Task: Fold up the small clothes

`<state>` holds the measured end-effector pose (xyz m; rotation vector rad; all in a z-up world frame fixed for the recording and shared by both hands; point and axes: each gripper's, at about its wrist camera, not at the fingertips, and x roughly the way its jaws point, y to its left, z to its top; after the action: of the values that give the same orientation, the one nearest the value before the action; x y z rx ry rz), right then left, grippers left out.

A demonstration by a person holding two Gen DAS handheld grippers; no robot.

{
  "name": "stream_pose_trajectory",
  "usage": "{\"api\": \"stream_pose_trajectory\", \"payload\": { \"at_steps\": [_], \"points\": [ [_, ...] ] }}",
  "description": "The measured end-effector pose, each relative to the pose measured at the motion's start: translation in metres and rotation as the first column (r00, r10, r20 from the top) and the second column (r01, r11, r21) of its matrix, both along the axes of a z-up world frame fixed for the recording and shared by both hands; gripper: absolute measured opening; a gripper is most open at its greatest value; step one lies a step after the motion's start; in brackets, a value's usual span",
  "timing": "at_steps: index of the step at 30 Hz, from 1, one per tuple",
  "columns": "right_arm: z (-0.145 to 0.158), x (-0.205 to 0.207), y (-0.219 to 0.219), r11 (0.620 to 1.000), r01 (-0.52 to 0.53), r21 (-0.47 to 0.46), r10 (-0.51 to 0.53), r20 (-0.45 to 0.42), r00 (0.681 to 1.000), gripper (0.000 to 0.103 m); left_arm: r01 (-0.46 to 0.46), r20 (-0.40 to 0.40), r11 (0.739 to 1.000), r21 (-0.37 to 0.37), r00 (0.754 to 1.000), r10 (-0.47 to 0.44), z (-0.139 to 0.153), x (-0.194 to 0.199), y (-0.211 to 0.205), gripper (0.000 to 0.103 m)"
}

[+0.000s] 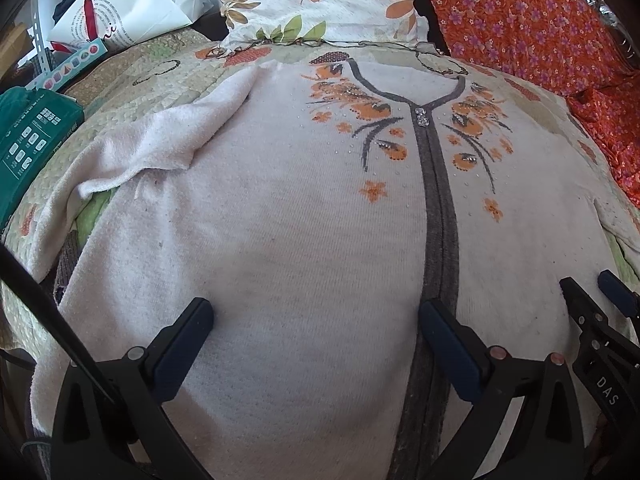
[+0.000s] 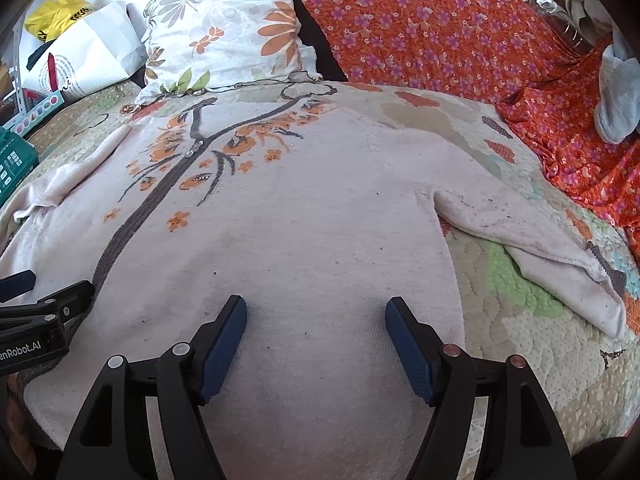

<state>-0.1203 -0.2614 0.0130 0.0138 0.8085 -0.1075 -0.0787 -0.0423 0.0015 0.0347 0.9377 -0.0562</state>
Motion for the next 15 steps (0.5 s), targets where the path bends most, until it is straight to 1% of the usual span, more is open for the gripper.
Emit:
{"api": "stream_pose_trajectory", "payload": {
  "at_steps": [11, 15],
  "points": [
    [-0.0008, 0.0005, 0.0000, 1.000, -0.001, -0.003, 0.001, 0.004, 1.000, 0.080, 0.002, 0.000, 1.000, 0.012, 1.000, -0.002, 0.0008, 0.0012, 0.0000, 0.103],
    [-0.0015, 0.0034, -0.0021, 1.000, -0.001, 0.003, 0.001, 0.014, 1.000, 0.085, -0.003, -0.041, 0.999, 0.035, 0.999, 0.005, 0.0043, 0.0084, -0.0017, 0.103]
  ]
}}
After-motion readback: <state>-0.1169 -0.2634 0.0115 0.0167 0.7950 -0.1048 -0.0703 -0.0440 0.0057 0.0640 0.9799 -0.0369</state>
